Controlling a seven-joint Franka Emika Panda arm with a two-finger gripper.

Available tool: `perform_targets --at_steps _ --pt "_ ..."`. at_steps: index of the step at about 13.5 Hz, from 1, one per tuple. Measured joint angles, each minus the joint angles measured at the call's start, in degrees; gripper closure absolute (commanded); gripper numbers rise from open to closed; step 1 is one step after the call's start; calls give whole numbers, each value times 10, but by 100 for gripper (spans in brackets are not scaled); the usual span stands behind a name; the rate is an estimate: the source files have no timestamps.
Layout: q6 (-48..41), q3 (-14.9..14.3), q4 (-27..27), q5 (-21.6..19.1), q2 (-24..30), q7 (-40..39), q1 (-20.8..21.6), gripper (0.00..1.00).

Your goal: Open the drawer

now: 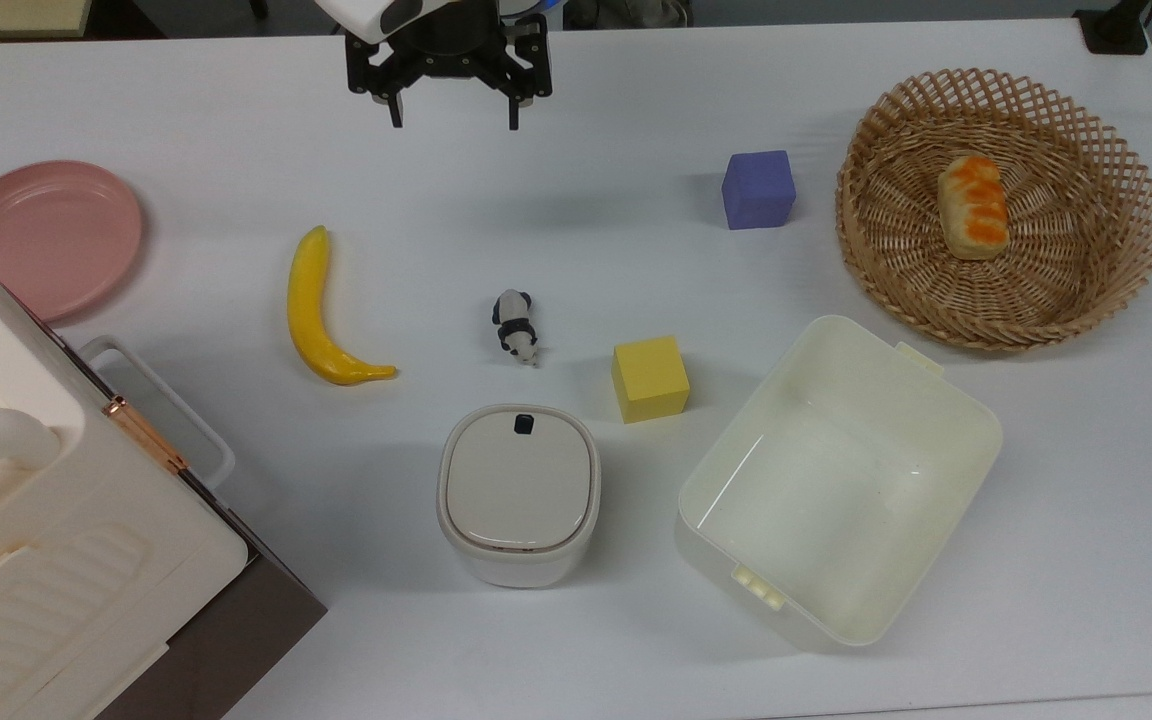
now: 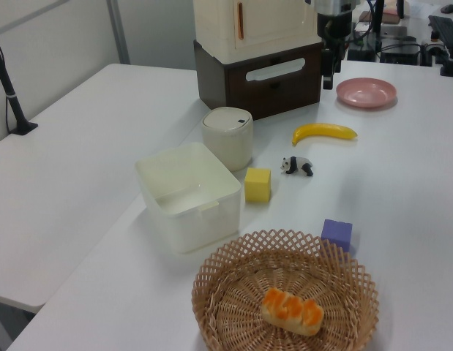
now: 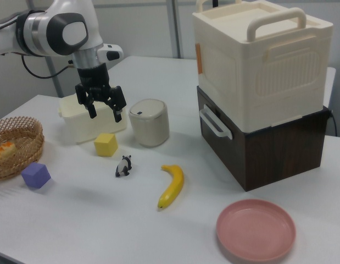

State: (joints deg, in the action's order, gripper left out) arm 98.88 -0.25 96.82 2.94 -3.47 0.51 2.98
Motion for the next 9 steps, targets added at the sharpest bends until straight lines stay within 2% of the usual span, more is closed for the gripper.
perform_targets --at_steps 9 --pt "-8 -6 -3 0 4 0 -1 0"
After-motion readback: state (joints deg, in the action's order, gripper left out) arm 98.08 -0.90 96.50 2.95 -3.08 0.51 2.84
